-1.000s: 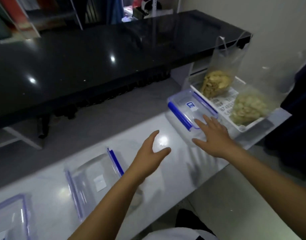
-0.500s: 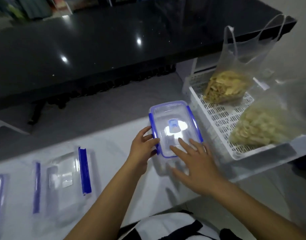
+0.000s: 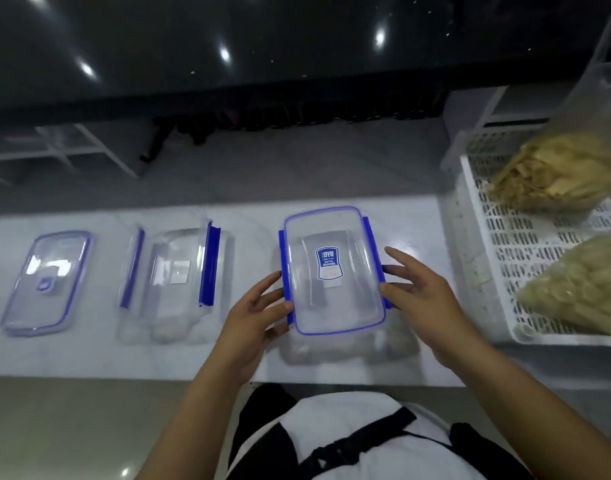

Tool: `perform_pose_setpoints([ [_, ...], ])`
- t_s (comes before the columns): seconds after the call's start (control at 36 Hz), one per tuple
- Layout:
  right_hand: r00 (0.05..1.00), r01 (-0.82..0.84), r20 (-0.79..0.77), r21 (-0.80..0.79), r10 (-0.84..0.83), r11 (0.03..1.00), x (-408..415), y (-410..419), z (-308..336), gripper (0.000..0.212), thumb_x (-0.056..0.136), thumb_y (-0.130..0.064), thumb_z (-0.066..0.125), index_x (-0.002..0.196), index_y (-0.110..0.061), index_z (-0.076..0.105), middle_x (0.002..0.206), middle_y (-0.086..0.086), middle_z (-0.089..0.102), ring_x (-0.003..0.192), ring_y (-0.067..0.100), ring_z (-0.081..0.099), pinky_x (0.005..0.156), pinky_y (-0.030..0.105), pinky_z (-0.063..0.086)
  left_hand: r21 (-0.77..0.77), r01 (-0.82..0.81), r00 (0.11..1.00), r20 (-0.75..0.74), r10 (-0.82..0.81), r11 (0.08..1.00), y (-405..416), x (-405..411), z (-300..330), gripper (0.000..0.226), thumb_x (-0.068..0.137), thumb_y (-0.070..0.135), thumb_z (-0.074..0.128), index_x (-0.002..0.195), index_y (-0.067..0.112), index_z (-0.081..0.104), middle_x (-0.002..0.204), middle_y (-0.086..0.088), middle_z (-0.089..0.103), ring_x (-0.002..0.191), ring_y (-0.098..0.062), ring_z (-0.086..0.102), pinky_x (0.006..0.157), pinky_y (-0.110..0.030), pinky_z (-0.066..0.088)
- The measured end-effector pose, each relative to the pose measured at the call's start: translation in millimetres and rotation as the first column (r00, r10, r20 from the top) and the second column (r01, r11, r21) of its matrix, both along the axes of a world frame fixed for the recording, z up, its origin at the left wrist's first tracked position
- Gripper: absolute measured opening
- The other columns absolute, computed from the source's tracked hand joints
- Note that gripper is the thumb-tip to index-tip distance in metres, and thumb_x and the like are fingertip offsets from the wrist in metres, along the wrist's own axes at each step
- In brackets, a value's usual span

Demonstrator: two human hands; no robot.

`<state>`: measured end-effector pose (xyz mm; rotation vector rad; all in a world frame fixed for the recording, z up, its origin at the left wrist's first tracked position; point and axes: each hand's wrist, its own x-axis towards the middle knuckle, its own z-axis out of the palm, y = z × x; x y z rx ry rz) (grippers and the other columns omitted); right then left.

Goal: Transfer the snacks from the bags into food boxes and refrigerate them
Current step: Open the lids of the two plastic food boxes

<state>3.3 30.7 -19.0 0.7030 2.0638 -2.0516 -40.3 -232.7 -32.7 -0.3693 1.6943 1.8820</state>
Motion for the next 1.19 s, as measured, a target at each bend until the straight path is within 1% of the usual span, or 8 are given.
perform_pose_setpoints([
  [0.25, 0.987, 0.122, 0.137, -0.340, -0.079, 0.932, 2, 3, -17, 0.044, 0.088, 0.003, 0.068, 0.123, -0.024, 0.069, 0.105, 0.013, 0.077, 0.079, 0.023, 0.075, 0.059, 0.025, 0.057, 0.052, -0.001, 1.000, 0.016, 0.000, 0.999, -7, -6, -7, 0.060, 0.076, 0.018, 0.077, 0.134, 0.024, 0.061, 0.125, -0.009, 0.071, 0.115, -0.031, 0.068, 0.099, -0.050, 0.054],
  [0.47, 0.966, 0.242, 0.174, -0.368, -0.189, 0.898, 13, 7, -18, 0.039, 0.095, 0.005, 0.056, 0.124, -0.018, 0.068, 0.094, 0.016, 0.076, 0.076, 0.027, 0.073, 0.064, 0.033, 0.059, 0.133, -0.027, 0.998, 0.065, 0.018, 0.991, -16, -19, -10, 0.045, 0.096, 0.000, 0.059, 0.137, 0.019, 0.059, 0.127, -0.013, 0.070, 0.115, -0.036, 0.067, 0.093, -0.046, 0.058],
  [0.64, 0.976, 0.217, -0.019, -0.037, -0.218, 0.975, 26, -2, -24, 0.048, 0.096, -0.011, 0.065, 0.135, -0.039, 0.056, 0.133, -0.003, 0.064, 0.118, 0.009, 0.063, 0.100, 0.029, 0.051, -0.154, 0.036, 0.989, -0.140, -0.058, 0.987, -3, -14, -11, 0.049, 0.095, 0.030, 0.067, 0.140, 0.042, 0.052, 0.142, 0.016, 0.056, 0.118, -0.005, 0.064, 0.083, -0.026, 0.058],
  [0.72, 0.988, -0.049, -0.136, 0.165, 0.072, 0.985, 36, -7, -18, 0.068, 0.087, -0.035, 0.076, 0.139, -0.060, 0.041, 0.141, -0.038, 0.048, 0.126, -0.022, 0.040, 0.092, 0.000, 0.039, -0.384, 0.233, 0.886, -0.294, -0.358, 0.893, -5, -9, -12, 0.080, 0.078, 0.062, 0.075, 0.142, 0.067, 0.028, 0.139, 0.049, 0.035, 0.123, 0.019, 0.043, 0.089, -0.011, 0.043],
  [0.78, 0.959, -0.236, -0.083, 0.300, 0.272, 0.924, 40, -12, -16, 0.089, 0.076, -0.055, 0.077, 0.147, -0.062, 0.025, 0.150, -0.043, 0.031, 0.137, -0.020, 0.026, 0.104, 0.005, 0.031, -0.489, 0.320, 0.789, -0.337, -0.514, 0.812, -5, -4, -15, 0.100, 0.068, 0.069, 0.080, 0.145, 0.067, 0.016, 0.142, 0.053, 0.023, 0.125, 0.030, 0.029, 0.095, -0.010, 0.034],
  [0.86, 0.920, -0.362, 0.041, 0.467, 0.390, 0.807, 42, -19, -15, 0.100, 0.075, -0.055, 0.078, 0.147, -0.065, 0.009, 0.163, -0.027, 0.012, 0.152, 0.001, 0.002, 0.122, 0.031, 0.014, -0.562, 0.323, 0.726, -0.369, -0.580, 0.762, 1, 4, -18, 0.110, 0.065, 0.064, 0.084, 0.148, 0.063, 0.012, 0.147, 0.047, 0.022, 0.134, 0.022, 0.025, 0.103, -0.016, 0.032],
  [1.03, 0.943, -0.311, 0.076, 0.541, 0.323, 0.781, 35, -33, -7, 0.097, 0.084, -0.039, 0.077, 0.156, -0.042, 0.013, 0.166, -0.014, 0.014, 0.154, 0.010, -0.002, 0.125, 0.039, 0.011, -0.591, 0.262, 0.744, -0.380, -0.550, 0.763, 10, 8, -17, 0.109, 0.068, 0.062, 0.082, 0.152, 0.056, 0.012, 0.159, 0.026, 0.024, 0.149, -0.007, 0.023, 0.118, -0.050, 0.035],
  [1.19, 0.935, -0.310, 0.105, 0.707, 0.339, 0.636, 33, -39, -3, 0.097, 0.087, -0.048, 0.071, 0.157, -0.041, 0.004, 0.169, -0.007, 0.005, 0.154, 0.017, -0.013, 0.122, 0.043, 0.001, -0.647, 0.213, 0.716, -0.407, -0.567, 0.732, 12, 7, -11, 0.107, 0.071, 0.061, 0.081, 0.142, 0.069, 0.003, 0.139, 0.059, 0.004, 0.150, 0.003, 0.004, 0.119, -0.038, 0.020],
])
